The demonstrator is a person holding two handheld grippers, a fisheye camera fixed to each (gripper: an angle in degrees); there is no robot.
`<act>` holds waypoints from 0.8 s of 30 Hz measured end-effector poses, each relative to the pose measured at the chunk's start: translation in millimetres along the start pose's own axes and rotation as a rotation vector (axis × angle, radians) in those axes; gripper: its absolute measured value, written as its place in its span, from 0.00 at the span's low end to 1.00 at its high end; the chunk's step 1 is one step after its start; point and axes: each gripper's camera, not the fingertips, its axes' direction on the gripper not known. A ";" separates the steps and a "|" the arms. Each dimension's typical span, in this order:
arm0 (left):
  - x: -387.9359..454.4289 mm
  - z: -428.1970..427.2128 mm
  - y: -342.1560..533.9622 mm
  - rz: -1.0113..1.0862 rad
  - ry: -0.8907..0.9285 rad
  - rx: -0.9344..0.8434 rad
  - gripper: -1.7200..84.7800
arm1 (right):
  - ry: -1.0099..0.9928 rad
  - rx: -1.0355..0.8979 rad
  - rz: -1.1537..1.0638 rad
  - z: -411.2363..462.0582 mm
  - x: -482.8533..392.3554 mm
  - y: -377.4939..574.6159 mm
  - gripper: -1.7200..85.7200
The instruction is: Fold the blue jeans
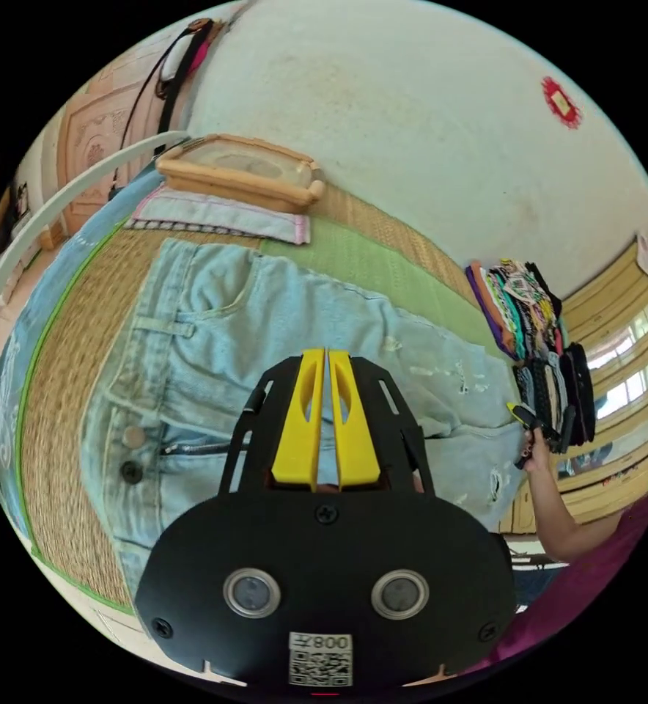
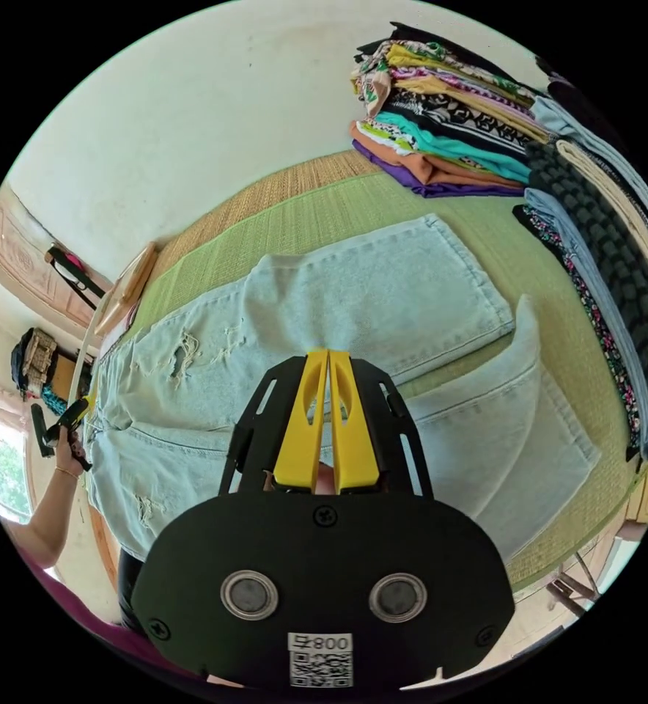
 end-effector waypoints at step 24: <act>479.1 501.2 -60.5 0.772 0.286 -0.505 0.13 | 0.233 -0.029 0.014 4.8 118.9 -16.5 0.11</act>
